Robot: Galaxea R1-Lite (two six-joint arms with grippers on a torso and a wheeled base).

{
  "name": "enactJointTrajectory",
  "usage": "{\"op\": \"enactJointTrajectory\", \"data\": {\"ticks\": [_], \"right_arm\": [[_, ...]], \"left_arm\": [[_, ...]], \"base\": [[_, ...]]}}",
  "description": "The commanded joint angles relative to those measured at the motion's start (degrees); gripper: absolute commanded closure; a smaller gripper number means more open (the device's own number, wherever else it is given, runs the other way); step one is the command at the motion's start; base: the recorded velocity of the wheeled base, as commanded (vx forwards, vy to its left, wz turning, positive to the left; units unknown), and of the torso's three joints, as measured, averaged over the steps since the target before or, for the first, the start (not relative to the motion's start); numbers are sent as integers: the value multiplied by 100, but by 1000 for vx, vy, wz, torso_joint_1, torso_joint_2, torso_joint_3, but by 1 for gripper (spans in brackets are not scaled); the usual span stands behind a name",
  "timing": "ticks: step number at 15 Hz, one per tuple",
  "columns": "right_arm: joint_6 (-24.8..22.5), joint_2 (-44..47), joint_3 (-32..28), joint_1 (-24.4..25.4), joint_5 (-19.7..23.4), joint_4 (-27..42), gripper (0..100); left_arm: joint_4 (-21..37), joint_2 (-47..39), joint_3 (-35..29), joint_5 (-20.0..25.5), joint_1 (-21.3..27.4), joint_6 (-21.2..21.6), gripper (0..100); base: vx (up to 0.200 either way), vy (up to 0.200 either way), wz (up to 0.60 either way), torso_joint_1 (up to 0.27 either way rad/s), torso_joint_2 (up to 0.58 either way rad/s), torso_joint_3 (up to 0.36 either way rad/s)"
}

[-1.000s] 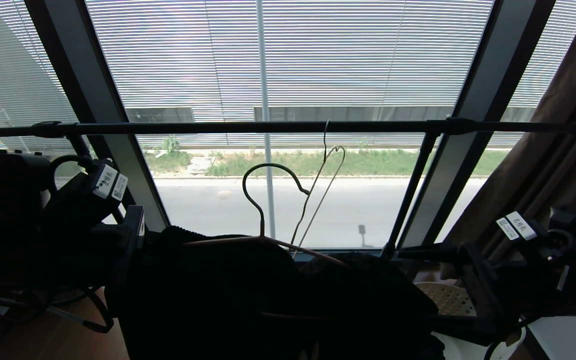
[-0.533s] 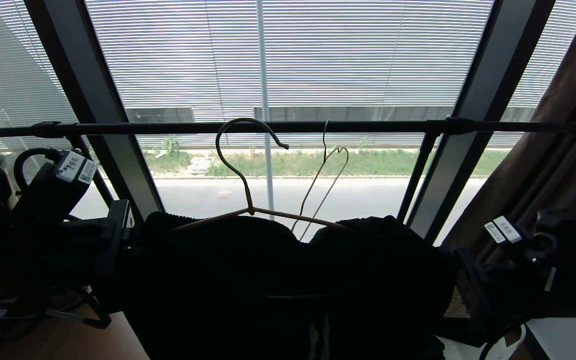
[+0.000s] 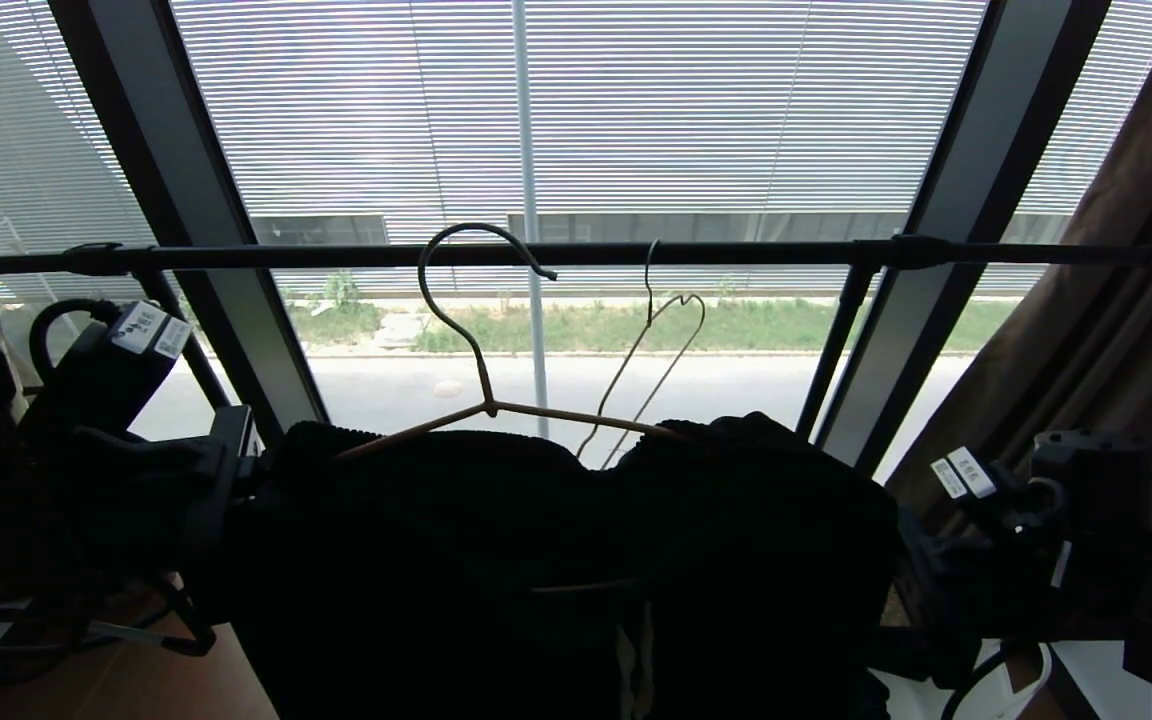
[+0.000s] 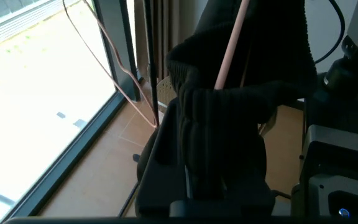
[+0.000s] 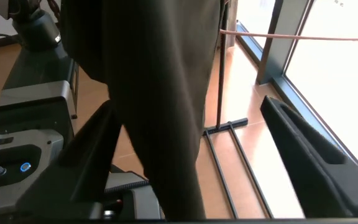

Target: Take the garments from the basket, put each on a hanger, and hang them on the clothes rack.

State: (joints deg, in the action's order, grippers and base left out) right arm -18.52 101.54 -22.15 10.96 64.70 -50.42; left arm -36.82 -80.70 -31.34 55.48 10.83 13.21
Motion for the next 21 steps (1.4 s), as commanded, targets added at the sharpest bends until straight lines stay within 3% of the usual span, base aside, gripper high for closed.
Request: {"op": "enactJointTrajectory", "data": {"ticks": [1,11,20,21], "right_arm": [[-12,59,-17,-6,-1,-3,100],[-12,367,-105,-446,8,-398,100],[-12,314,9,-340,-1,-381,100],[-38,297,62,-208,-115,-398,0]], "left_arm": [[-1,-7,-12,-2,-107,-29,100],[-10,204,14,7,-625,-38,100],[-10,257,199,7,-775,-38,100],[-10,274,260,7,-845,-29,100]], "base": [[0,0,0,0,0,0],[0,0,0,0,0,0],[0,0,0,0,0,0],[0,0,0,0,0,0]]}}
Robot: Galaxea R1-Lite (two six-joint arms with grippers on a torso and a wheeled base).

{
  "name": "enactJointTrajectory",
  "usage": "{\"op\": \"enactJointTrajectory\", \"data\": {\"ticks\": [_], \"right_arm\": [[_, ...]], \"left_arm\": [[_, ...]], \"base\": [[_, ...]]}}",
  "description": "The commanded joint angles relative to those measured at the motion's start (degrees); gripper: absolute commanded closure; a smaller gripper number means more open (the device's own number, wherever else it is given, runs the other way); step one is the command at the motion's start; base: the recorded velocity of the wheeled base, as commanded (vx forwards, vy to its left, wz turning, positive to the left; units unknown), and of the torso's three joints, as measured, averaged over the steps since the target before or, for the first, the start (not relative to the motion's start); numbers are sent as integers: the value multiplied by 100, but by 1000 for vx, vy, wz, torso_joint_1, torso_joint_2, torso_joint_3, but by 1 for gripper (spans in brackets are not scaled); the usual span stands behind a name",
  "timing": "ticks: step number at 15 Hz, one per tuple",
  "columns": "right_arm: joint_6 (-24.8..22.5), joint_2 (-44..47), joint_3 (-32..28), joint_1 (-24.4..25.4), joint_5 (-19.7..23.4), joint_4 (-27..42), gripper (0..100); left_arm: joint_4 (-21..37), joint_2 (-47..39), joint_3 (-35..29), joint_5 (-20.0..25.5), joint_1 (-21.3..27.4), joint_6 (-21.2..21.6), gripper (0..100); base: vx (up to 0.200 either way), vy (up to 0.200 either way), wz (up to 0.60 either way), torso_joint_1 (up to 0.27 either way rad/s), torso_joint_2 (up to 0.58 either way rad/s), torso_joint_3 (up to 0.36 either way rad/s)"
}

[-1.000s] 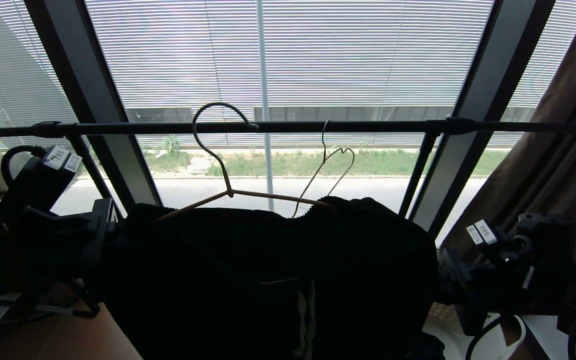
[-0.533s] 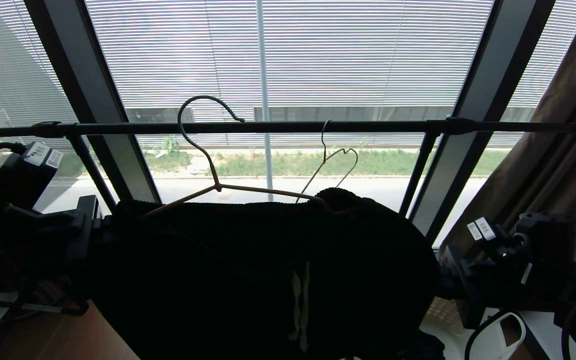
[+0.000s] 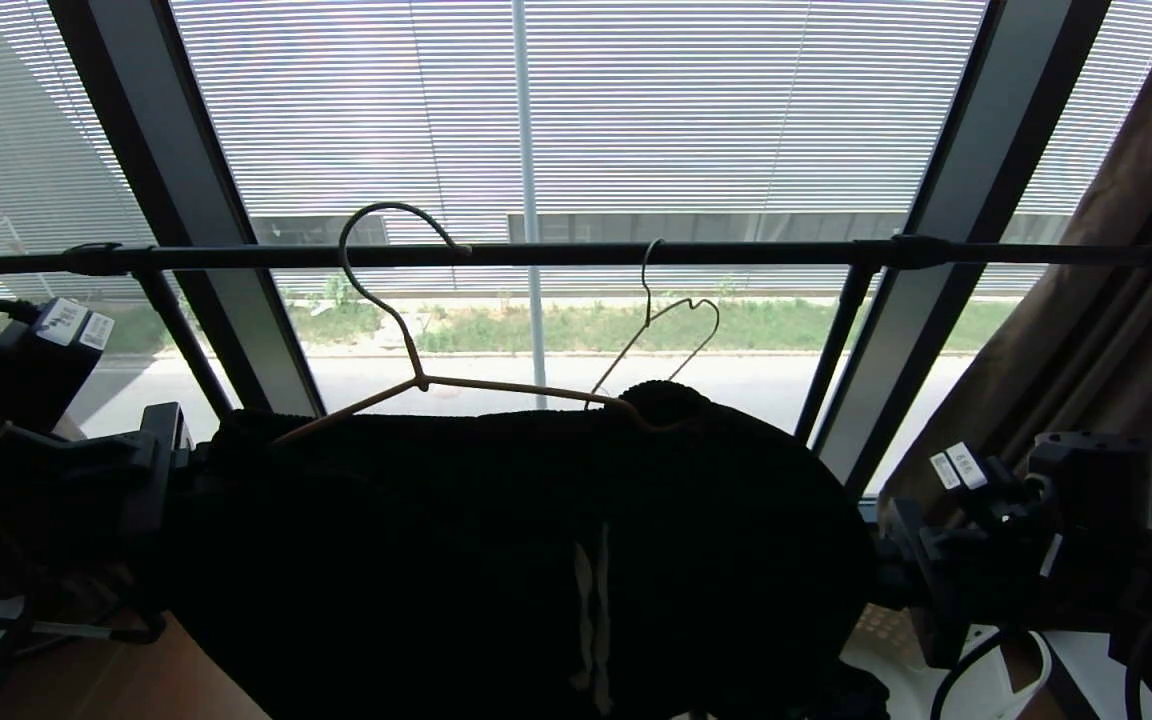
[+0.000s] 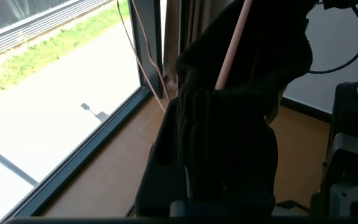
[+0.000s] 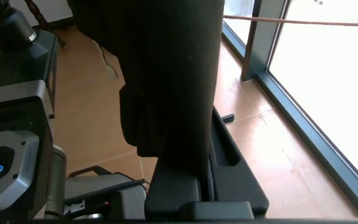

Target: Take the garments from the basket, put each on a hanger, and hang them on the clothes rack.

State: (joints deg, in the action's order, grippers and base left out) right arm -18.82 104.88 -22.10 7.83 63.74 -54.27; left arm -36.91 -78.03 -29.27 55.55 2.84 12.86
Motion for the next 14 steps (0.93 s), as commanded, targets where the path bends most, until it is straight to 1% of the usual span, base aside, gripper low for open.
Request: {"op": "enactJointTrajectory", "data": {"ticks": [1,4,5,7,8,9,12,14], "right_arm": [[-7,-37,48,175,-178,-13,0],[-25,-37,13,219,-626,-22,0],[-16,-55,-22,263,-890,-22,0],[1,-143,-57,413,-1382,-22,0],[10,-196,-101,545,-1760,-22,0],[63,-266,-137,720,-2050,-22,0],[327,-450,-154,914,-2411,-22,0],[327,-468,-145,914,-2481,-22,0]], "left_arm": [[0,16,97,-1,-117,6,100],[0,139,290,-1,-539,6,100],[0,174,378,-1,-688,6,100],[0,201,440,-18,-820,6,100],[9,253,492,-27,-961,-3,100],[0,280,554,-18,-1163,-3,100],[9,253,624,-36,-1444,6,100],[9,280,818,-36,-1462,76,100]], "base": [[0,0,0,0,0,0],[0,0,0,0,0,0],[0,0,0,0,0,0],[0,0,0,0,0,0],[0,0,0,0,0,0],[0,0,0,0,0,0],[0,0,0,0,0,0],[0,0,0,0,0,0]]}}
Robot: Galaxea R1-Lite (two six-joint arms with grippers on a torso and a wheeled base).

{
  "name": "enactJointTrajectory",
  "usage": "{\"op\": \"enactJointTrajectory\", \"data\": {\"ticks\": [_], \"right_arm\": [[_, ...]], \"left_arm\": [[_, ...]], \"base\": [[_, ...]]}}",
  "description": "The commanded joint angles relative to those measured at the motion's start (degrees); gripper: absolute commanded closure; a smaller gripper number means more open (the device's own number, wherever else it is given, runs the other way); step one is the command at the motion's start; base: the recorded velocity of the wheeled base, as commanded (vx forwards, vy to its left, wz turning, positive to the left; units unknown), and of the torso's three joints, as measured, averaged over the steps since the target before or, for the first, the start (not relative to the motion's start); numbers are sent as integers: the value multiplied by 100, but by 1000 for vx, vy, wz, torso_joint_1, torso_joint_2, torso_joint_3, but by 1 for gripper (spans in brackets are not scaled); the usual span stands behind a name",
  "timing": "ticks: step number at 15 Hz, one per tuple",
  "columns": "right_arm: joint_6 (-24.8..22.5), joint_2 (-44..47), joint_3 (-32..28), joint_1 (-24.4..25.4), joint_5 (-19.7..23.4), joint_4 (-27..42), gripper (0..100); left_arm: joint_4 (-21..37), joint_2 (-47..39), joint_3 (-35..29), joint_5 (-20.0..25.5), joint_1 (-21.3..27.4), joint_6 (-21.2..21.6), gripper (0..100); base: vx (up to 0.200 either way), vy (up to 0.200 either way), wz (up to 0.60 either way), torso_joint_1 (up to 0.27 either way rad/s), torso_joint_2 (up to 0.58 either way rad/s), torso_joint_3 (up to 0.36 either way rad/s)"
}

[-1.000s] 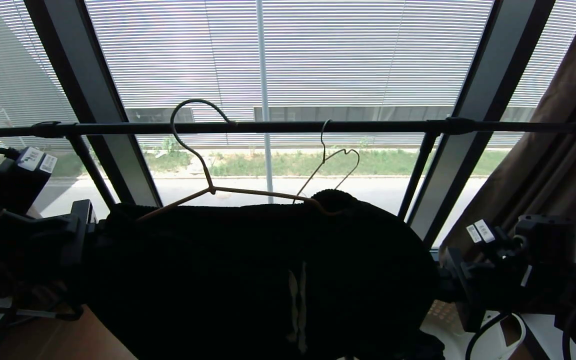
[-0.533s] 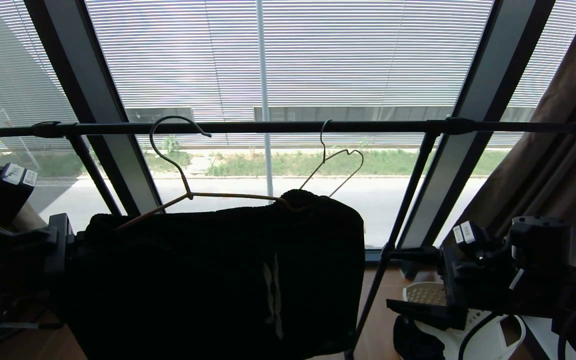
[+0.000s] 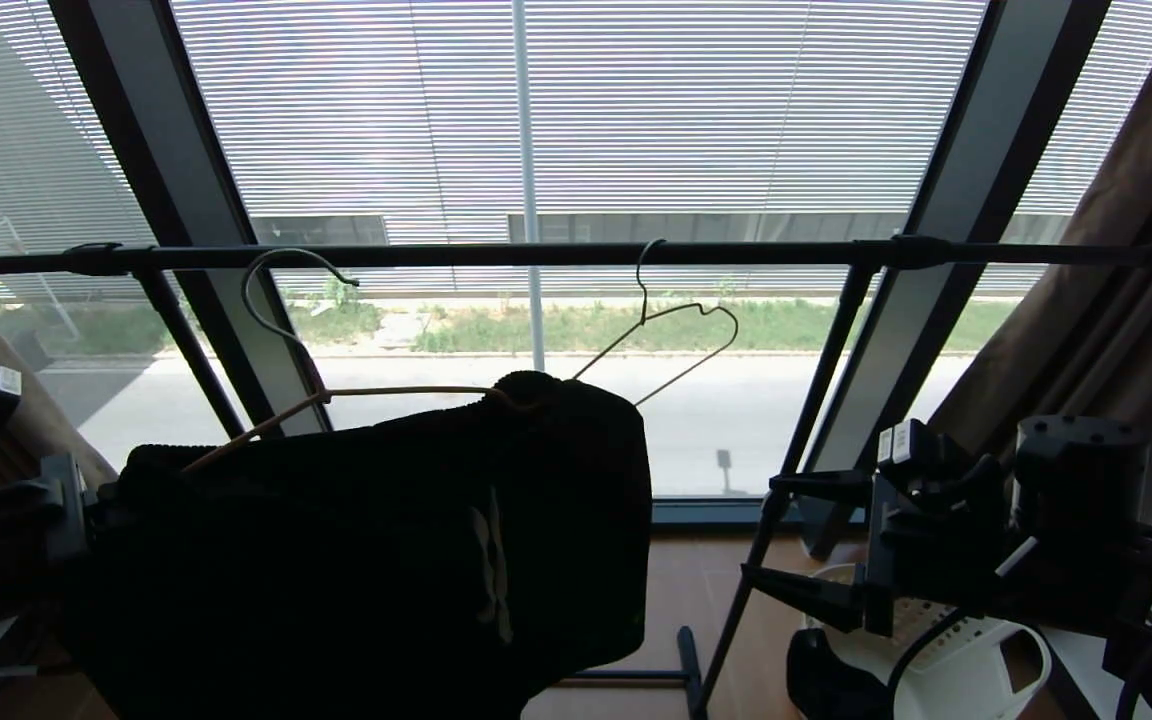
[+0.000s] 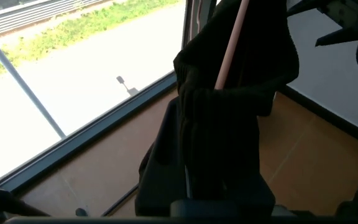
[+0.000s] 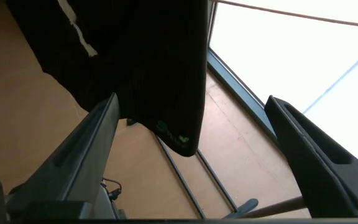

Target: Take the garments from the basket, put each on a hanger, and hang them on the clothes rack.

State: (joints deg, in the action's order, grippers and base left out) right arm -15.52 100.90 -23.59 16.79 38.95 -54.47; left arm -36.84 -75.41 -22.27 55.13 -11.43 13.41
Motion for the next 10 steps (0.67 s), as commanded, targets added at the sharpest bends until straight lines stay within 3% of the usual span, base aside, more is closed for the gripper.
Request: {"op": "enactJointTrajectory", "data": {"ticks": [1,4,10], "right_arm": [[-4,-71,3,26,-1,-2,0],[-4,-62,21,26,-19,-2,0],[-4,-53,39,26,-19,-2,0]], "left_arm": [[1,35,215,7,-25,74,100],[1,18,584,-2,-34,628,100],[37,-475,672,-749,335,1779,100]], "base": [[0,0,0,0,0,0],[0,0,0,0,0,0],[0,0,0,0,0,0]]}}
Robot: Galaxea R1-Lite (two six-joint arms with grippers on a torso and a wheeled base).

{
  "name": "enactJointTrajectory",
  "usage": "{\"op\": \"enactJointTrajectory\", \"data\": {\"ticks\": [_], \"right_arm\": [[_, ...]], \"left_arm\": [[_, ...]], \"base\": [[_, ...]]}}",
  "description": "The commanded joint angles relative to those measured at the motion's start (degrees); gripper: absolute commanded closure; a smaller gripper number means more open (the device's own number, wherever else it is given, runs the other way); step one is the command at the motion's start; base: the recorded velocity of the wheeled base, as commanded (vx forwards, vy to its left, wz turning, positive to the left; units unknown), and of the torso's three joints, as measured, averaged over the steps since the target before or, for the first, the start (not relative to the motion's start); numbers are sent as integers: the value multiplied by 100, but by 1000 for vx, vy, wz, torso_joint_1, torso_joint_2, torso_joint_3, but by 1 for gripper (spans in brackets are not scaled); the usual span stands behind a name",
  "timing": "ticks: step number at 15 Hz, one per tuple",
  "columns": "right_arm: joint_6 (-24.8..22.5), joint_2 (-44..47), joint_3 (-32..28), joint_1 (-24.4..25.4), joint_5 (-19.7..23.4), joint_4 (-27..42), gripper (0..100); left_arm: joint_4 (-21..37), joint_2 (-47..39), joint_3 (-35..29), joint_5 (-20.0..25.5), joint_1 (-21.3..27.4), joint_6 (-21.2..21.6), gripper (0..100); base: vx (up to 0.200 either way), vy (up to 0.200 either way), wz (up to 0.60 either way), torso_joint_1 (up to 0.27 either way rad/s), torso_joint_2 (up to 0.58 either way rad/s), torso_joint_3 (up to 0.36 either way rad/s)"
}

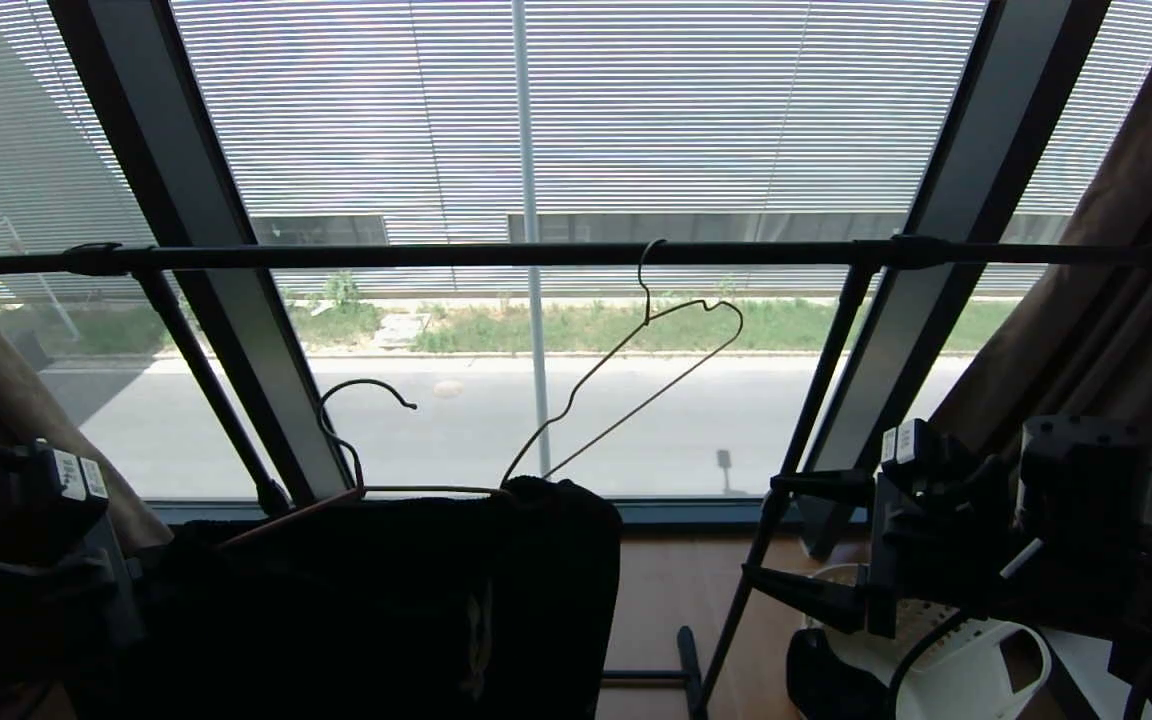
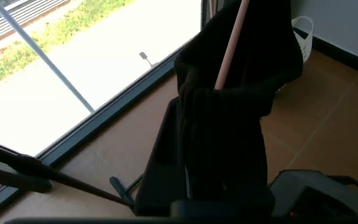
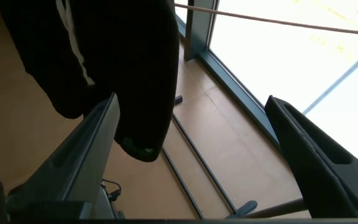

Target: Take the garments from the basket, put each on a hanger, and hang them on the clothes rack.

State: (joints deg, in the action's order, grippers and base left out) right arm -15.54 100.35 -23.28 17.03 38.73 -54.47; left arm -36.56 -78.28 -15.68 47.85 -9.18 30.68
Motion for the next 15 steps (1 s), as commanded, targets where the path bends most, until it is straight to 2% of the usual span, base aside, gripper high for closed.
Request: {"op": "enactJointTrajectory", "data": {"ticks": [1,2,3,4,5,6,8,11,13,15], "right_arm": [[-1,2,8,-7,3,-2,0],[-1,2,8,2,3,6,0],[-1,19,-1,2,3,6,0],[-1,37,-9,2,3,-2,0],[-1,37,-9,2,3,-2,0],[-1,46,-18,-7,3,-2,0],[-1,55,-18,-7,3,-2,0],[-1,55,-27,2,3,-2,0],[-1,63,-27,-7,3,-2,0],[-10,72,-27,-7,3,-2,0]], "left_arm": [[17,-294,3,-197,180,254,100],[17,-364,-14,-329,215,351,100],[8,-575,-32,-680,303,658,100],[8,-698,-32,-795,391,808,100],[8,-698,-32,-795,391,808,100],[-27,-970,-129,-1146,628,869,100],[-27,-1164,-243,-1445,689,878,100],[-27,-1304,-383,-1594,856,869,100],[-158,-1524,-656,-1928,1085,711,100],[-826,-1779,-744,-2394,1366,52,100]], "base": [[0,0,0,0,0,0],[0,0,0,0,0,0],[0,0,0,0,0,0],[0,0,0,0,0,0],[0,0,0,0,0,0],[0,0,0,0,0,0],[0,0,0,0,0,0],[0,0,0,0,0,0],[0,0,0,0,0,0],[0,0,0,0,0,0]]}}
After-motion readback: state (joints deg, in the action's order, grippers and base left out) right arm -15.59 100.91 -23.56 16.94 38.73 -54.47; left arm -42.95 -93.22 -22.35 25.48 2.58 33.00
